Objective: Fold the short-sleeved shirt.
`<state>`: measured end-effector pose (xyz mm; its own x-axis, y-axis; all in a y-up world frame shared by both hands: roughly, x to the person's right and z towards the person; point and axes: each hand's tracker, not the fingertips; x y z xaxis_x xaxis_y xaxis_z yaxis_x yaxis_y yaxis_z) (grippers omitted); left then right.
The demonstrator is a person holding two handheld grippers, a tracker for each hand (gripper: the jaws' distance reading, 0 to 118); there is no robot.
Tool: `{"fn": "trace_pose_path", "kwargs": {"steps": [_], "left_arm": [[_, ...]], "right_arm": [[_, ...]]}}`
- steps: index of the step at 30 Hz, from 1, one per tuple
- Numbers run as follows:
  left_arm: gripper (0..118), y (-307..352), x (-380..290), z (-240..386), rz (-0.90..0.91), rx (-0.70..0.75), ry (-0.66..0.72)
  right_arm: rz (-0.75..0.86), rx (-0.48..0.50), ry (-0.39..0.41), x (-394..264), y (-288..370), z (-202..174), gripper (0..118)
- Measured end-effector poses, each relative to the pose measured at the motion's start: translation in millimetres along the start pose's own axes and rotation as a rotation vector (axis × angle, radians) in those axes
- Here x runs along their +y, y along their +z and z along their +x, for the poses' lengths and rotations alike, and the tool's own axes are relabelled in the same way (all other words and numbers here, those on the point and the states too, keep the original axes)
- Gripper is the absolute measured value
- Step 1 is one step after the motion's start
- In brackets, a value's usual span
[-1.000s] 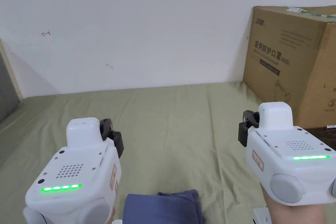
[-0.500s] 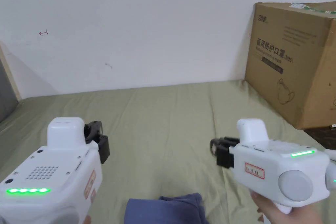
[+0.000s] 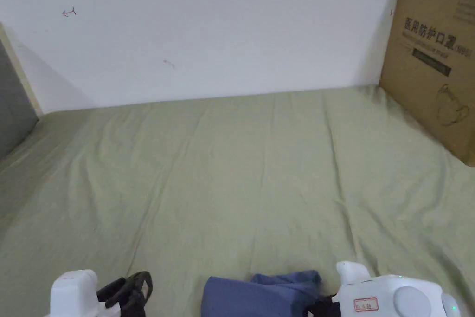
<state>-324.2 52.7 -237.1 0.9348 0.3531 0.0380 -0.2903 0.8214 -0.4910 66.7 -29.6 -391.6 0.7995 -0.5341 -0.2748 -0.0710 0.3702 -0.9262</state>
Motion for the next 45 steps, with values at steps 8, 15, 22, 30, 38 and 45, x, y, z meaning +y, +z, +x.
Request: {"fn": "trace_pose_path", "kwargs": {"steps": [8, 15, 22, 30, 38, 45], "left_arm": [[118, -88.2, -44.1, -79.0, -0.369, -0.439, 0.462], [118, -153.6, -69.7, -68.1, -0.56, -0.708, 0.648], [108, -190.8, -80.0, -39.5, -0.626, -0.812, 0.645], [24, -166.9, -86.8, -43.7, -0.532, -0.533, 0.478], [24, -105.7, -15.1, -36.7, -0.452, -0.469, 0.312], [24, -15.8, 78.6, -142.4, -0.46, -0.157, 0.176]], "right_arm": [[-0.007, 0.041, 0.044, -1.0, -4.3, 10.4, 0], [-0.016, 0.082, 0.029, 0.2, -4.1, 16.2, 0], [-0.013, 0.086, 0.022, -1.1, -5.0, 18.6, 0], [0.011, 0.09, 0.01, -4.8, 0.4, 11.0, 0], [0.178, 0.11, 0.075, 11.0, 72.5, -33.2, 0], [0.249, 0.054, 0.2, 7.2, 121.7, -70.0, 0]]}}
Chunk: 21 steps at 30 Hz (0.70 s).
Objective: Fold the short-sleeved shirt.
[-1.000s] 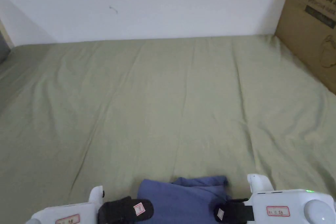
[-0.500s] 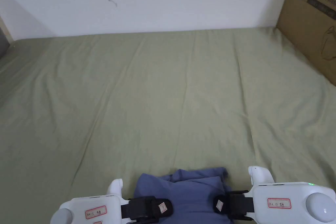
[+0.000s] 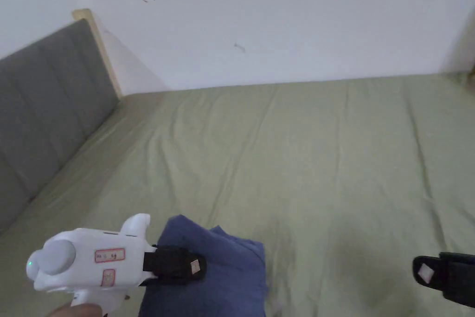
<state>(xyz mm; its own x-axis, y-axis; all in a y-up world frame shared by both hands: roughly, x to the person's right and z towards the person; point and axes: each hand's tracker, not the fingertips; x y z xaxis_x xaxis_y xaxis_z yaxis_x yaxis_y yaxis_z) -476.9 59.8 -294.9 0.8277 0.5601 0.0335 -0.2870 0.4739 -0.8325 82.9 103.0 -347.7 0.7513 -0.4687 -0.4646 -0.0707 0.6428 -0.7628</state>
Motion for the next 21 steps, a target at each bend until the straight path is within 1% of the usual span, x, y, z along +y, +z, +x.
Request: {"fn": "trace_pose_path", "kwargs": {"steps": [3, 5, 7, 8, 9, 10, 11, 12, 13, 14, 15, 16, 18, 19, 21], "left_arm": [[24, 40.3, 11.9, -37.3, -0.029, 0.271, -0.03], [24, 57.8, 17.2, -62.9, -0.036, 0.407, -0.021], [25, 69.0, 20.0, -85.5, -0.07, 0.561, -0.022], [28, 70.0, 19.7, -92.4, -0.095, 0.633, -0.055], [34, 69.5, 19.1, -99.3, -0.125, 0.732, -0.102], [46, 67.0, 17.9, -106.2, -0.15, 0.818, -0.146], [46, 66.3, 16.5, -112.5, -0.16, 0.867, -0.163], [52, 66.4, 13.4, -121.7, -0.164, 0.899, -0.146], [67, 68.5, 12.2, -128.7, -0.148, 0.905, -0.118], [98, 73.9, 11.4, -134.0, -0.118, 0.899, -0.071], [109, 80.3, 10.6, -136.5, -0.095, 0.864, -0.023], [108, 88.2, 10.2, -137.6, -0.047, 0.852, -0.007], [108, 103.8, 10.2, -135.2, 0.034, 0.897, 0.006], [108, 113.9, 10.3, -131.4, 0.081, 0.922, -0.013], [108, 127.7, 7.6, -123.2, 0.151, 0.911, -0.013]], "right_arm": [[-0.011, 0.004, 0.018, 1.7, 7.1, -9.6, 0], [0.013, -0.041, 0.053, 3.8, 10.6, -16.4, 0], [0.015, -0.079, 0.057, 6.9, 10.2, -19.5, 0], [0.017, -0.081, 0.051, 8.2, 9.9, -20.0, 0], [0.021, -0.078, 0.04, 10.6, 9.9, -20.6, 0], [0.027, -0.075, 0.026, 11.8, 9.4, -21.2, 0], [0.032, -0.072, 0.016, 12.6, 8.8, -22.1, 0], [0.037, -0.072, 0.008, 13.7, 7.8, -23.0, 0], [0.04, -0.074, 0.001, 14.9, 6.8, -23.7, 0], [0.043, -0.076, -0.004, 15.5, 5.6, -25.4, 0], [0.046, -0.074, -0.008, 15.8, 4.6, -26.9, 0], [0.046, -0.07, -0.011, 16.1, 3.9, -28.1, 0], [0.046, -0.062, -0.011, 17.1, 2.5, -29.8, 0], [0.045, -0.062, -0.007, 17.0, 1.8, -31.3, 0], [0.044, -0.068, 0.002, 17.2, 1.1, -30.5, 0]]}}
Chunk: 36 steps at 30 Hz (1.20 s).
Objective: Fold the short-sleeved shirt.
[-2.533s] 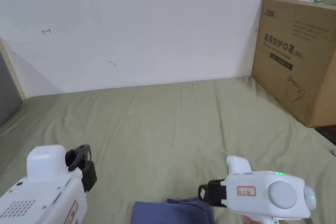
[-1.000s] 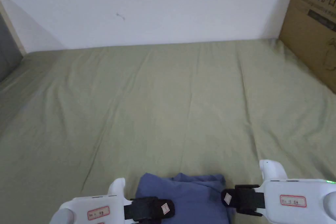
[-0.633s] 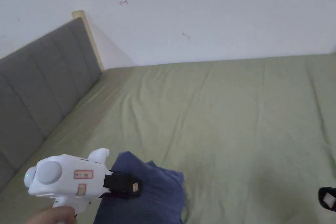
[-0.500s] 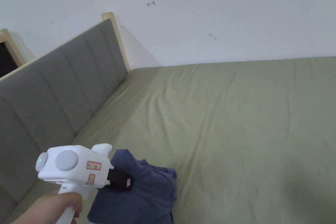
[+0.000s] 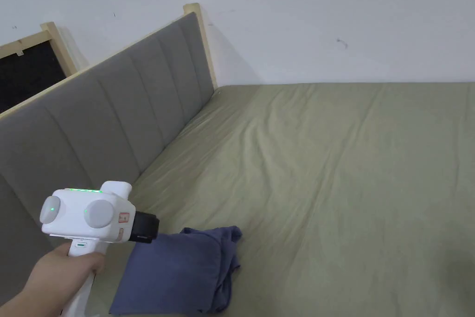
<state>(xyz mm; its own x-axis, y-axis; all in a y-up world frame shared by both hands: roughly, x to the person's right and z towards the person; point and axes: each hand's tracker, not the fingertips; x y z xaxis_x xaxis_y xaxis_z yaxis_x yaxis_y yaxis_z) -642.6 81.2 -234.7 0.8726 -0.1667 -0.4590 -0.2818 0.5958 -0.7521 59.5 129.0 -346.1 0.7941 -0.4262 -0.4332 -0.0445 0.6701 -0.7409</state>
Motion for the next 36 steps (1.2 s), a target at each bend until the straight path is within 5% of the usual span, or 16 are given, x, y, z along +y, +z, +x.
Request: {"fn": "trace_pose_path", "kwargs": {"steps": [9, 10, 12, 13, 18, 25, 29, 34, 36], "left_arm": [[103, 37.1, -18.8, 48.8, 0.028, -0.264, 0.143], [90, 42.4, -21.7, 68.0, 0.04, -0.294, 0.129], [22, 52.7, -25.4, 108.0, 0.043, -0.356, 0.096], [1, 58.4, -27.5, 129.9, 0.044, -0.364, 0.07], [1, 113.3, -27.6, 219.1, 0.165, -0.554, 0.069], [1, 221.1, -19.6, 298.7, 0.631, -0.623, 0.092], [1, 265.9, -35.3, 327.8, 0.832, -0.53, 0.064], [1, 288.4, -59.5, 350.6, 1.061, -0.349, -0.003], [1, 290.6, -68.4, 353.7, 1.046, -0.34, 0.026]], "right_arm": [[0.004, 0.001, -0.003, -3.8, 5.7, 2.7, 0], [0.008, -0.001, 0.0, -3.9, 8.0, 1.9, 0], [0.011, -0.009, 0.013, -3.2, 13.2, 1.3, 0], [0.009, -0.015, 0.018, -2.1, 16.2, 0.5, 0], [0.047, -0.058, 0.03, 8.0, 44.9, -3.6, 0], [0.387, -0.141, 0.119, 26.8, 105.0, -21.1, 0], [0.613, -0.192, 0.158, 31.7, 121.9, -26.9, 0], [0.861, -0.374, 0.334, 13.6, 122.6, -37.0, 0], [0.9, -0.405, 0.338, 4.6, 121.8, -39.5, 0]]}}
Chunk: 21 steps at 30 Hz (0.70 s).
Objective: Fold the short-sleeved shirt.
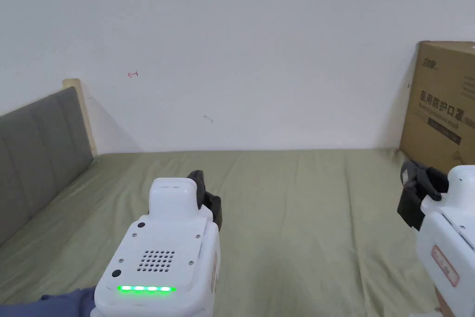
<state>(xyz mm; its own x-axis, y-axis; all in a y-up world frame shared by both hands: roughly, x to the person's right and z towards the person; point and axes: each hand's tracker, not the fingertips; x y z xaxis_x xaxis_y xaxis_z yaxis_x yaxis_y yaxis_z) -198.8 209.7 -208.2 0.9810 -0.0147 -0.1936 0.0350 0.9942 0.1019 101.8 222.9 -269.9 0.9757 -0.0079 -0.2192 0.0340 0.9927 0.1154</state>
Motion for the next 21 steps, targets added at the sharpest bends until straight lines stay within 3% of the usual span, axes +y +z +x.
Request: {"fn": "trace_pose_path", "kwargs": {"steps": [4, 6, 7, 8, 9, 10, 11, 13, 15, 21], "left_arm": [[1, 8.8, -3.0, 4.2, -0.022, 0.017, 0.009], [9, 12.7, -4.0, 7.6, -0.029, 0.017, -0.039], [22, 14.2, -5.1, 8.4, -0.028, 0.009, -0.046], [52, 16.8, -5.4, 8.7, -0.029, 0.005, -0.048], [79, 19.0, -5.7, 9.1, -0.033, -0.001, -0.05], [98, 19.5, -6.1, 9.8, -0.042, -0.008, -0.049], [109, 19.5, -7.2, 10.5, -0.05, -0.01, -0.05], [109, 22.0, -8.7, 9.8, -0.054, -0.026, -0.048], [109, 20.9, -8.1, 11.4, -0.063, -0.021, -0.052], [110, 15.1, -1.5, 5.5, -0.077, -0.009, 0.031]], "right_arm": [[-0.067, -0.001, -0.02, -4.9, -0.1, -2.4, 0], [-0.08, -0.034, -0.015, -8.5, 2.0, -2.1, 20], [-0.086, -0.041, -0.026, -9.7, 3.2, -0.8, 40], [-0.093, -0.048, -0.035, -10.1, 4.8, -2.0, 73], [-0.101, -0.057, -0.04, -11.0, 5.3, -1.6, 92], [-0.107, -0.059, -0.041, -11.7, 6.0, -1.1, 102], [-0.105, -0.061, -0.035, -12.6, 7.6, -1.5, 108], [-0.069, -0.077, 0.046, -10.7, 12.3, -6.0, 117], [-0.064, -0.083, 0.097, -8.2, 13.5, -9.3, 118], [-0.054, -0.051, 0.088, -2.6, 19.5, -15.7, 118]]}}
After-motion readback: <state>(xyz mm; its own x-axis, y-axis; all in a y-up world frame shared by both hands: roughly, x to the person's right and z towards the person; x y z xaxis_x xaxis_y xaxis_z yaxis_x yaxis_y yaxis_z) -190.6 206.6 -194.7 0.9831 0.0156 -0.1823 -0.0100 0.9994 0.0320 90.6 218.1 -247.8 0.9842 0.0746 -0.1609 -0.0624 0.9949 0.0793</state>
